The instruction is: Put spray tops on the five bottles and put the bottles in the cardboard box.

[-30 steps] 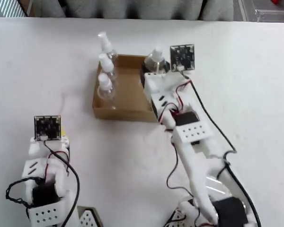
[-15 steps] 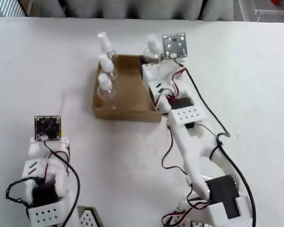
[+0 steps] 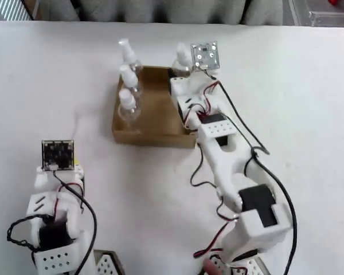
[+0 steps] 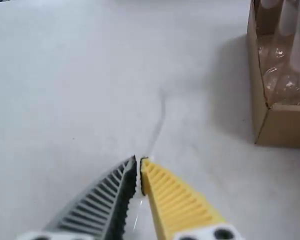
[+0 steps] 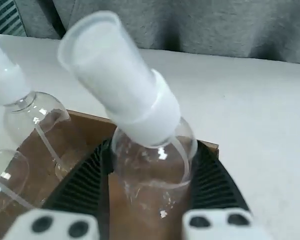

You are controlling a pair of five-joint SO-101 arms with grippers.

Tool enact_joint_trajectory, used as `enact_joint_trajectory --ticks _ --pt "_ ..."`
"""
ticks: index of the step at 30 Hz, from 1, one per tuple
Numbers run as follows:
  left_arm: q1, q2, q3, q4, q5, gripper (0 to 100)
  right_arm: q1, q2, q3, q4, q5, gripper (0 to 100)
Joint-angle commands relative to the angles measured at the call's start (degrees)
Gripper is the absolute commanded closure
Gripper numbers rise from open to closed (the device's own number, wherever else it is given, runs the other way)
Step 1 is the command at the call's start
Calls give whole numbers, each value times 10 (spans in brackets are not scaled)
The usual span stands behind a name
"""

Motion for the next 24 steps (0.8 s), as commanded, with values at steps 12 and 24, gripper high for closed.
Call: enact_joint_trajectory --ticks 12,24 --pt "-2 -3 -1 -3 -7 976 32 104 -114 -15 9 981" --pt "-2 -3 -1 -3 -7 976 27 119 -120 -15 9 980"
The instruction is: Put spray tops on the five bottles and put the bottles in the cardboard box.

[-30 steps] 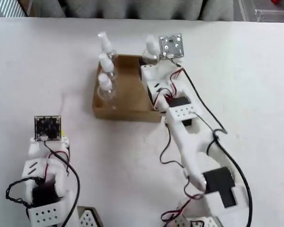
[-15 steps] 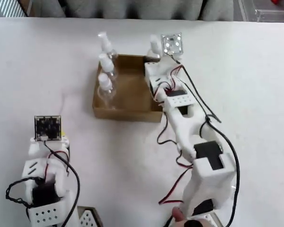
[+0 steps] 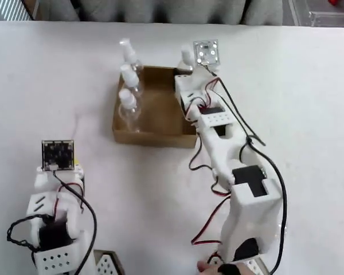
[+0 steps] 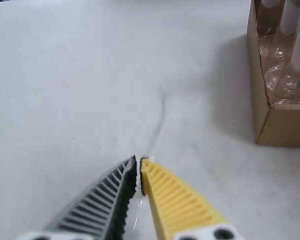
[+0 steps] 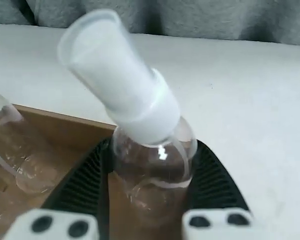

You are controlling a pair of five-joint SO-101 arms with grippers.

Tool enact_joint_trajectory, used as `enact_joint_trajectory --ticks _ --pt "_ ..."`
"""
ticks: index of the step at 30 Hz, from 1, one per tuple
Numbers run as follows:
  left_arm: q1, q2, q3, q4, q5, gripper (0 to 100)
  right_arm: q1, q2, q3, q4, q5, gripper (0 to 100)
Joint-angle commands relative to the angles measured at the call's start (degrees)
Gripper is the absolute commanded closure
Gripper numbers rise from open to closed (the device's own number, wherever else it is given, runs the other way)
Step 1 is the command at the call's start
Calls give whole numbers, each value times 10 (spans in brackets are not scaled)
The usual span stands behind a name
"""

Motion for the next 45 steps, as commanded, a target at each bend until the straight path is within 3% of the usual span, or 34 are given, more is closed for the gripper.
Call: enact_joint_trajectory --ticks 1,13,36,41,45 --pt "-2 -3 -1 -3 -7 976 0 -6 -25 -11 6 979" --pt "-2 -3 -1 -3 -7 976 0 -6 -22 -7 3 726" --pt "-2 -3 -1 -4 -7 974 0 -11 -22 -7 7 724" --pt "-2 -3 -1 -11 -7 976 0 -11 -21 -7 79 724" --pt "-2 -3 -1 -11 -7 976 0 -11 -20 -7 72 724"
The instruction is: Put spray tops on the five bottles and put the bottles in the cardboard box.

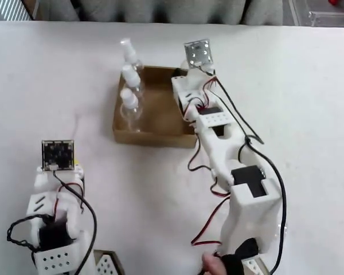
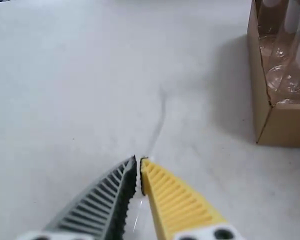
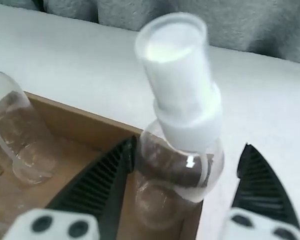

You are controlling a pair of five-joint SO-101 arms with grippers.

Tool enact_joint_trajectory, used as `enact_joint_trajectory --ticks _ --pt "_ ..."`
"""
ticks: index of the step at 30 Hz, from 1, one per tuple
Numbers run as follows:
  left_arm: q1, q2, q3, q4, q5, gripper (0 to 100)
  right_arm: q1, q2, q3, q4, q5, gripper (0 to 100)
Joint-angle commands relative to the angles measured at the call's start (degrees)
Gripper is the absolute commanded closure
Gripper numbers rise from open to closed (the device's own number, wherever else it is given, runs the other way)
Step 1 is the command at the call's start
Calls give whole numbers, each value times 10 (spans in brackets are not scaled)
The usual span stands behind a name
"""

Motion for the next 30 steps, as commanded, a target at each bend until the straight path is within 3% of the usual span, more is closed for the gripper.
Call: enact_joint_trajectory --ticks 1,30 --pt "-2 -3 -1 -11 -7 976 3 -10 -18 -7 11 724" --pt "-2 -3 -1 -11 -7 974 -25 -75 38 -7 12 722"
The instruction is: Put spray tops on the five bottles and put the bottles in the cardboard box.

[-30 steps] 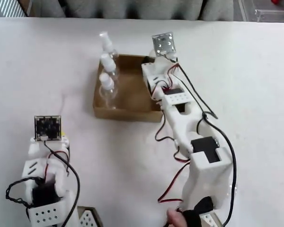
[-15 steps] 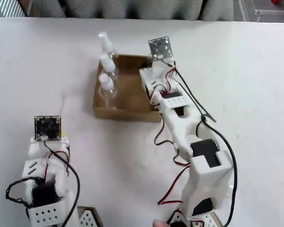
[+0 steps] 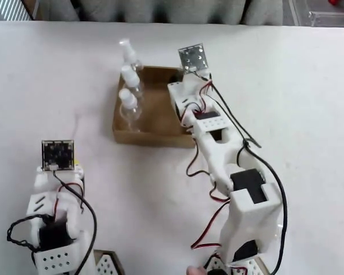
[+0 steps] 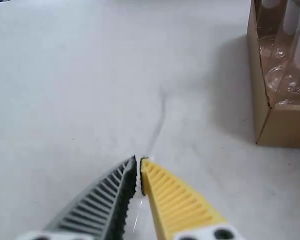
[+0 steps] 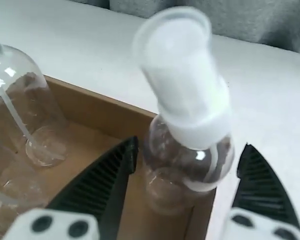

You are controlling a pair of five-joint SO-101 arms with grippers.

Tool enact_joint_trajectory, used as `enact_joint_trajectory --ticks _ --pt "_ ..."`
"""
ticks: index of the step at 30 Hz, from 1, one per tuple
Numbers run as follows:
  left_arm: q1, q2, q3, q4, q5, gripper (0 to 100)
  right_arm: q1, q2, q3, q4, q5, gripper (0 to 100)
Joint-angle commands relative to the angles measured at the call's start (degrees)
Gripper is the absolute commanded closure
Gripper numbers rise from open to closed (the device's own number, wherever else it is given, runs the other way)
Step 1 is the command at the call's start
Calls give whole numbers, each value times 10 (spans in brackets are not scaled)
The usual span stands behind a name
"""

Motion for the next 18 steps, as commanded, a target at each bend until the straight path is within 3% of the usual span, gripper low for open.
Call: enact_joint_trajectory --ticks 1,18 --pt "-2 -3 -1 -11 -7 974 -5 -48 -4 -5 3 722" --pt "-2 -3 -1 -11 -7 973 -3 -211 80 -7 0 722"
